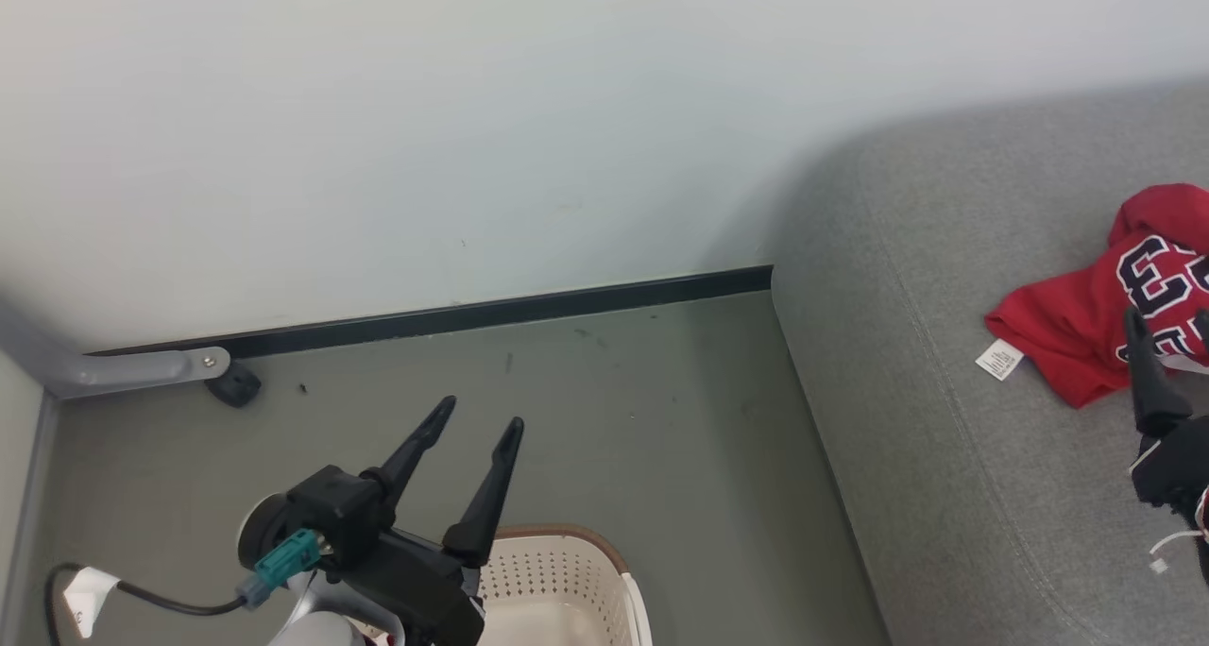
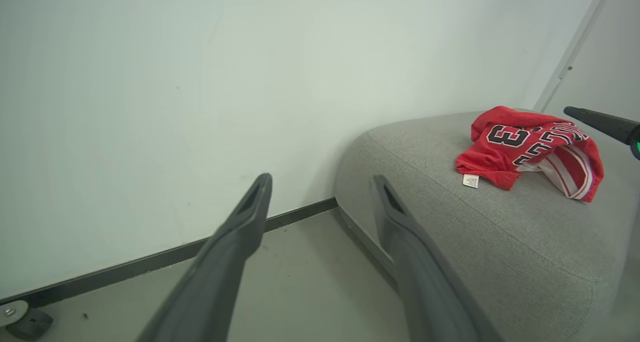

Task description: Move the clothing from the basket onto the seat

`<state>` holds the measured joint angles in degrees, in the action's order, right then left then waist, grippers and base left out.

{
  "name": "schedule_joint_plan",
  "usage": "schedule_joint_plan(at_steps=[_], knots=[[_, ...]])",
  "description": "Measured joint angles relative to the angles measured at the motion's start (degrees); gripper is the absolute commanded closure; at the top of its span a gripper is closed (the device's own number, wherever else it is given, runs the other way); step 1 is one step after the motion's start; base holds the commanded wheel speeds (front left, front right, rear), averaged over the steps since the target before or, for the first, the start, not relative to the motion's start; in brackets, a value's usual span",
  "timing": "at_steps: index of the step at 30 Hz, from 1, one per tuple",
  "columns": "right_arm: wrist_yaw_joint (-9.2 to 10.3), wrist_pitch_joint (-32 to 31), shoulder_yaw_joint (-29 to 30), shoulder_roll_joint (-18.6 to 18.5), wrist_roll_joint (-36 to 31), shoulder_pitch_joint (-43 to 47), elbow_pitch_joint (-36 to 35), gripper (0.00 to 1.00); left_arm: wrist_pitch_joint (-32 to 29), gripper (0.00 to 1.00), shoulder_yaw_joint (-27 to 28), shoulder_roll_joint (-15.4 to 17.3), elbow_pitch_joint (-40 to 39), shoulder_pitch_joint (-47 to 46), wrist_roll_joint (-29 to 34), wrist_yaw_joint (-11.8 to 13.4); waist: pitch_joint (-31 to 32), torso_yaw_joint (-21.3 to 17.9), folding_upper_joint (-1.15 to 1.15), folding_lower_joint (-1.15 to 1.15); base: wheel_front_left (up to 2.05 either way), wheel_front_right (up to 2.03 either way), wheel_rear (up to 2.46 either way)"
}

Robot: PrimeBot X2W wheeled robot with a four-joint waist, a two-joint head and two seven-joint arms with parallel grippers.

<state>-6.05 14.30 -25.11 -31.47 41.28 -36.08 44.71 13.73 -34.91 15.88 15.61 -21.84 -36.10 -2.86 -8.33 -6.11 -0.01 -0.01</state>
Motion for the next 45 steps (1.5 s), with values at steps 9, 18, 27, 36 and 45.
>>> schedule_joint_plan(at_steps=[9, 18, 27, 36, 45], knots=[[0.80, 0.2, 1.8, 3.1, 0.6, 9.6, -11.1, 0.00, 0.4, 0.00, 3.8, 0.2, 2.0, 3.6, -0.5, 3.5, 2.8, 4.1, 0.00, 0.00, 0.00, 0.00, 0.00], [1.90, 0.2, 3.4, 5.4, -1.8, 17.1, -23.1, 0.00, 0.6, 0.00, 7.8, 0.0, 1.8, 7.6, -2.5, 6.0, 5.4, 6.8, 0.00, 0.00, 0.00, 0.00, 0.00], [4.11, 0.2, 4.4, 9.9, -5.0, 21.9, -30.0, 0.00, 0.6, 0.00, 11.9, -0.1, -0.4, 9.7, -2.6, 7.2, 5.6, 7.3, 0.00, 0.00, 0.00, 0.00, 0.00], [4.52, 0.2, 4.9, 10.8, -8.2, 24.8, -32.7, 0.00, 0.6, 0.00, 13.6, -0.8, -1.3, 10.9, -2.1, 7.5, 5.4, 7.2, 0.01, 0.00, 0.00, 0.00, 0.00], [4.41, 0.2, 5.8, 11.2, -9.6, 25.0, -34.1, 0.00, 0.6, 0.00, 14.2, -1.5, -1.7, 11.7, -1.5, 7.4, 5.3, 7.2, 0.01, 0.01, 0.00, 0.00, 0.00]])
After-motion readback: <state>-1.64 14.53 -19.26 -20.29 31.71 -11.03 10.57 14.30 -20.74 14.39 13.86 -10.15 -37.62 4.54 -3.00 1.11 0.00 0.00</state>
